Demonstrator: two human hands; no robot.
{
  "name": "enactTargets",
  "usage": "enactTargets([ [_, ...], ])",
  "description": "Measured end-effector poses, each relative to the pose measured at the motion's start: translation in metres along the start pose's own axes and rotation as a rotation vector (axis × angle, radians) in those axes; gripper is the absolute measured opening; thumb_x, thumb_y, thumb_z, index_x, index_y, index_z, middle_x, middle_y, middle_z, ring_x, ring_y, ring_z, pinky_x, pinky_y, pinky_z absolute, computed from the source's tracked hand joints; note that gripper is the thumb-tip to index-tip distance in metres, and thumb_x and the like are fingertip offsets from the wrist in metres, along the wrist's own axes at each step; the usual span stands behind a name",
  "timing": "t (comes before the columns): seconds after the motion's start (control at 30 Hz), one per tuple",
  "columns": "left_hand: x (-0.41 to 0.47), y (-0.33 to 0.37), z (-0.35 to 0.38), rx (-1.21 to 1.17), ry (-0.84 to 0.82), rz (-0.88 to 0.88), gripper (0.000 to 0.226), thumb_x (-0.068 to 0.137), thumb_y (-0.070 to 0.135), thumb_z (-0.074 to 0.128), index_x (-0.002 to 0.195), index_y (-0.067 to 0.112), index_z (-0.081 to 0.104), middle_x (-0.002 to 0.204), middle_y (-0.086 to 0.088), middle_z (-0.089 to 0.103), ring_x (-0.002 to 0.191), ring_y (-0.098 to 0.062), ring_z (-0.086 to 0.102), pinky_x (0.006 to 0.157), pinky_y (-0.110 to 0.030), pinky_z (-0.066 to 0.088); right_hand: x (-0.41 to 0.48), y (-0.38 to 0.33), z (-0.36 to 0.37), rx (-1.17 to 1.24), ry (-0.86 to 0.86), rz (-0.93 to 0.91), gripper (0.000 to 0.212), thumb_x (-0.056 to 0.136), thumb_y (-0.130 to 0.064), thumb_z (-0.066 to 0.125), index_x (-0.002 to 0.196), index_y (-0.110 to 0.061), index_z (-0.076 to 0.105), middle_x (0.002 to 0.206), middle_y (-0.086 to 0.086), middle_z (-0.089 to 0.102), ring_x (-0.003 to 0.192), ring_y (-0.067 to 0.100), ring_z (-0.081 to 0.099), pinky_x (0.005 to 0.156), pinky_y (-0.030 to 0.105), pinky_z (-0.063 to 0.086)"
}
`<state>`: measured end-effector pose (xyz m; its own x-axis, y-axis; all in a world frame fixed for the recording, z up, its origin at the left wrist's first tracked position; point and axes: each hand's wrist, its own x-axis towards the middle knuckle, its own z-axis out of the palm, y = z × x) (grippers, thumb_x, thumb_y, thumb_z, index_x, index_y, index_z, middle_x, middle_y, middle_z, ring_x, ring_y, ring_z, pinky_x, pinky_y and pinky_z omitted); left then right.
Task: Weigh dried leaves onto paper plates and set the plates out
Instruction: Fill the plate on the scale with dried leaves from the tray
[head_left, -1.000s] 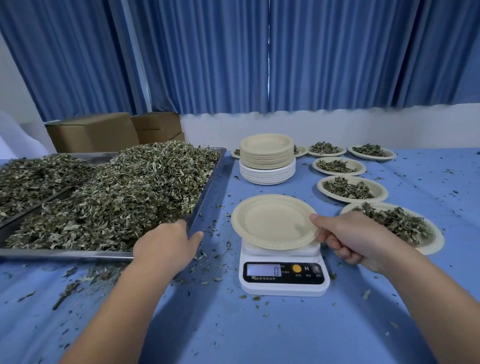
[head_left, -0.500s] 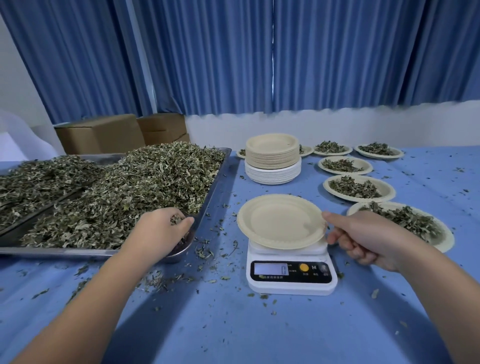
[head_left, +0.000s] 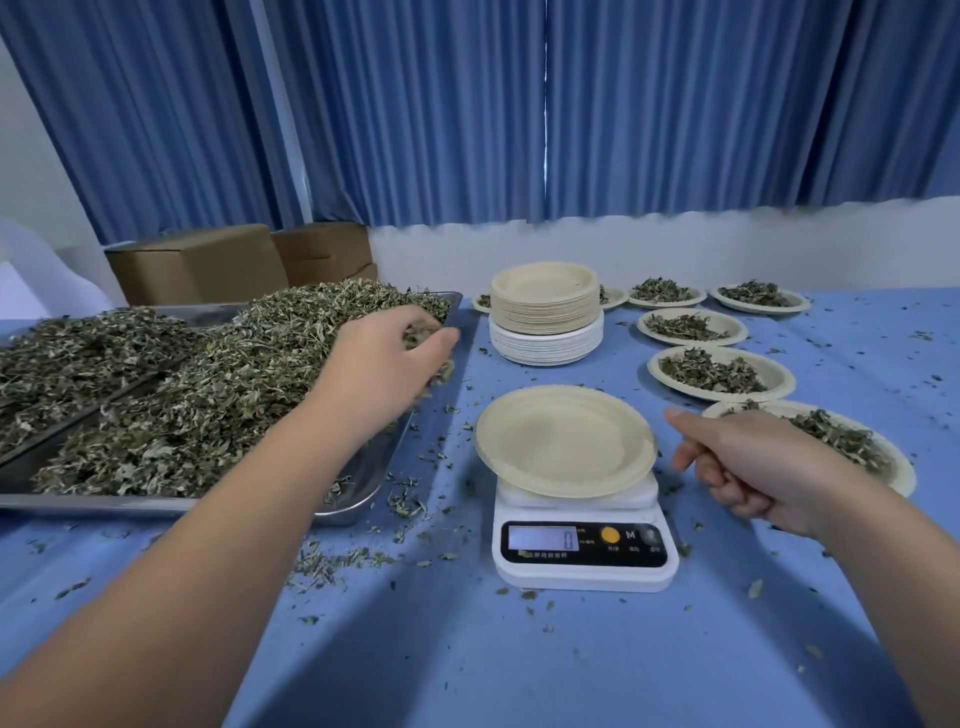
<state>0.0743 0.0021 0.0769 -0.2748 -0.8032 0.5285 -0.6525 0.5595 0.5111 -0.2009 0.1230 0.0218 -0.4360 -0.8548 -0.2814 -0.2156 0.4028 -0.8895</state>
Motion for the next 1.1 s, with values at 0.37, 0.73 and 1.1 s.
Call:
enactTargets([
  [0.37, 0.002, 0.058, 0.084, -0.014, -0.385, 0.246, 0.038, 0.092, 0.056, 0.051, 0.100, 0.020, 0.059, 0.092, 0.005, 0.062, 0.084, -0.008, 0.057, 0.066, -0.029, 0.040, -0.002, 0.000, -0.001, -0.001, 0.019, -0.054, 0.047, 0.093, -0.045, 0.057, 0.090, 0.002, 0.063, 0.047, 0.002, 0.041, 0.034, 0.013, 0.031, 0.034, 0.019, 0.021],
  [0.73, -0.017, 0.039, 0.071, 0.024, -0.509, 0.283, 0.072, 0.088, 0.068, 0.017, 0.145, 0.028, 0.037, 0.148, 0.005, 0.040, 0.134, -0.015, 0.039, 0.110, -0.043, 0.031, 0.000, 0.002, -0.002, -0.001, 0.014, -0.094, 0.046, 0.093, -0.044, 0.057, 0.088, 0.001, 0.065, 0.048, 0.003, 0.044, 0.035, 0.013, 0.033, 0.034, 0.019, 0.022],
  [1.1, 0.002, -0.063, 0.016, 0.605, -0.152, -0.087, 0.038, 0.096, 0.039, 0.047, 0.129, 0.023, 0.054, 0.129, -0.006, 0.051, 0.115, -0.025, 0.052, 0.101, -0.046, 0.040, 0.002, 0.003, -0.002, 0.013, 0.041, -0.127, 0.044, 0.094, -0.043, 0.057, 0.086, 0.000, 0.065, 0.048, 0.003, 0.045, 0.036, 0.013, 0.033, 0.034, 0.019, 0.023],
])
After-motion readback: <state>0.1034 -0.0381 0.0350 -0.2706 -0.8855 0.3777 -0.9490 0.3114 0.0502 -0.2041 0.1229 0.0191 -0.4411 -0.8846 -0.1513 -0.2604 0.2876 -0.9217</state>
